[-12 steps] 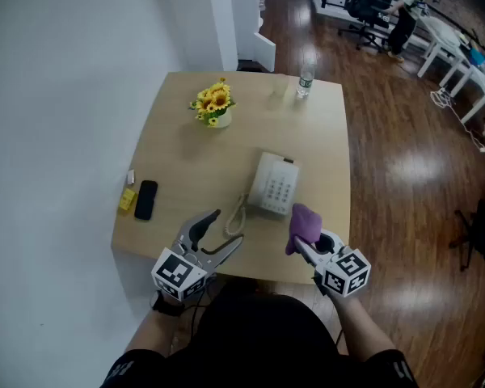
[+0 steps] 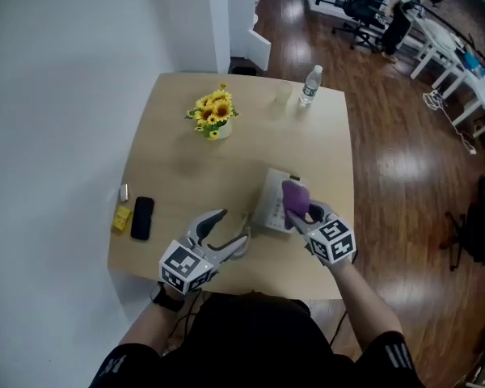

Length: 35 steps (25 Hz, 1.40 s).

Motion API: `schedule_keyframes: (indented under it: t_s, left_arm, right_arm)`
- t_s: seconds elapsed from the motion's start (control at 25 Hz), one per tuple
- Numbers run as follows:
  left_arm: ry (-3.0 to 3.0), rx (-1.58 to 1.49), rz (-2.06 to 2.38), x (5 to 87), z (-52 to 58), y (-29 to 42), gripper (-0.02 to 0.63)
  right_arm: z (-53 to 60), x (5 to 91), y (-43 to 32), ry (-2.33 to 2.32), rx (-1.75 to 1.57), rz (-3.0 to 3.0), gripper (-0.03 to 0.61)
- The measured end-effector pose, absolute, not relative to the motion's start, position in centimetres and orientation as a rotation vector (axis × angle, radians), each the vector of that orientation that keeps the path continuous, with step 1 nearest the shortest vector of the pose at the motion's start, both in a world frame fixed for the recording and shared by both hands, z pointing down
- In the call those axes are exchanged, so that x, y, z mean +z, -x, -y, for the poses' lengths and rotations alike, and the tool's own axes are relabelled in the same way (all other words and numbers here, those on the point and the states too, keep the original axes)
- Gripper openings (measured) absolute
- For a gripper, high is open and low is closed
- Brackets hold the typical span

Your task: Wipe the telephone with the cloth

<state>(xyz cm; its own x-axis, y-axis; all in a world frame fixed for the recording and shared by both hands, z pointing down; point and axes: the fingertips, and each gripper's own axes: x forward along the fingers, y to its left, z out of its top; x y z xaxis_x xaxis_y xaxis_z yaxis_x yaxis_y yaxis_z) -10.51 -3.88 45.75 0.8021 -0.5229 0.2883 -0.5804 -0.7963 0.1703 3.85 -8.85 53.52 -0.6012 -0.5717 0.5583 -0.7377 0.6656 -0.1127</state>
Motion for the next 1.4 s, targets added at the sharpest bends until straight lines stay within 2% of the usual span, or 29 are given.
schedule_keyframes:
  t_s: [0.28,0.68,1.12,1.4]
  left_arm:
    - [-2.730,0.398,0.775,48.1,6.9,11.1,0.298]
    - [-2.649,0.433,0.813,50.4,8.9,11.5,0.298]
    - [-2.618,0.419,0.864,51.1,11.0,11.7,0.298]
    - [-2.624,0.420,0.856,51.3,11.6,10.5,0.298]
  right_arm:
    - [19.0,59.1,-1.6,-0.880,0.332,2.174,0.140]
    - [23.8,67.6,-2.0,-0.674,0.265,1.928,0.140]
    - [19.2,67.7,-0.1,-0.557,0.096,1.938,0.130]
    - [13.3,69.5,0.8,-0.338,-0.192,1.819,0.132]
